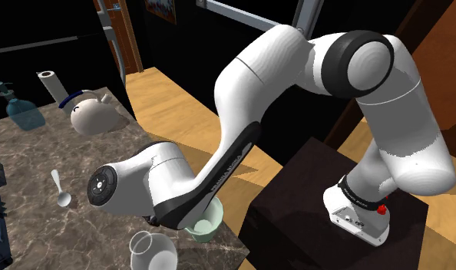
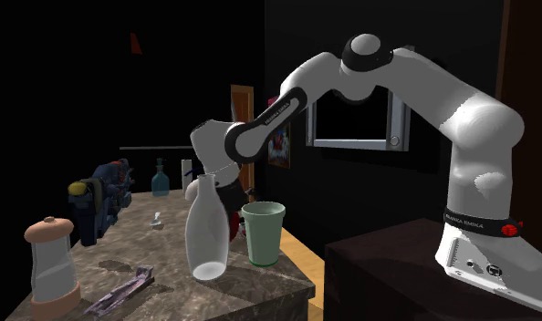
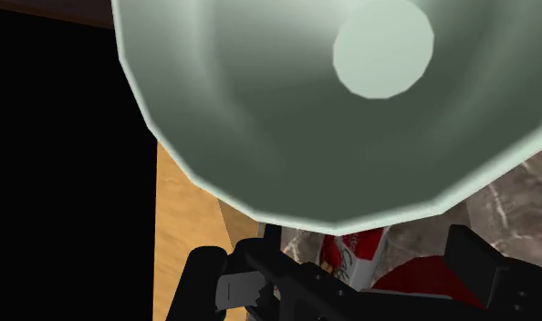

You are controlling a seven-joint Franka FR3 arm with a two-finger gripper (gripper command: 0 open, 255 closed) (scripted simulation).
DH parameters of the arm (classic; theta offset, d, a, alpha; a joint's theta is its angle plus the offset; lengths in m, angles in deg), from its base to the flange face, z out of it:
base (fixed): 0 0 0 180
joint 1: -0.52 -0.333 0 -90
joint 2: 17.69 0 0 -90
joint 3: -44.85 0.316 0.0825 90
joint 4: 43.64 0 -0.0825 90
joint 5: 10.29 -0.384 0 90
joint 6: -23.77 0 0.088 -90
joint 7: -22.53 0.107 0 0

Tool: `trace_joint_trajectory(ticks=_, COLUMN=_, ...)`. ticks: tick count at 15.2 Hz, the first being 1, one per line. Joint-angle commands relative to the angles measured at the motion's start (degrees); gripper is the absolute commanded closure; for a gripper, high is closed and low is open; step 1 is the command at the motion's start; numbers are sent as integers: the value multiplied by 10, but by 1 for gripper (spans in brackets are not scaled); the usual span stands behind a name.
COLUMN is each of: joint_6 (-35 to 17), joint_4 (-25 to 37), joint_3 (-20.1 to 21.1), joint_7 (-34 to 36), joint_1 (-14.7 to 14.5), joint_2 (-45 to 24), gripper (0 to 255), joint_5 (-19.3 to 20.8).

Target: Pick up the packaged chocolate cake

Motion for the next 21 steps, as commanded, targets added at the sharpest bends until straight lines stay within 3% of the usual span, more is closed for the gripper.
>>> trace_joint_trajectory(ticks=1, joint_6=-7, joint_4=2, joint_3=-5, joint_7=5, joint_1=-4, joint_2=-11, gripper=0, joint_5=6)
trace_joint_trajectory(ticks=4, joint_6=-13, joint_4=4, joint_3=-9, joint_7=8, joint_1=-6, joint_2=-19, gripper=0, joint_5=10)
trace_joint_trajectory(ticks=5, joint_6=-12, joint_4=5, joint_3=-9, joint_7=7, joint_1=-6, joint_2=-19, gripper=255, joint_5=10)
trace_joint_trajectory(ticks=21, joint_6=13, joint_4=-2, joint_3=8, joint_7=-6, joint_1=5, joint_2=18, gripper=255, joint_5=-10)
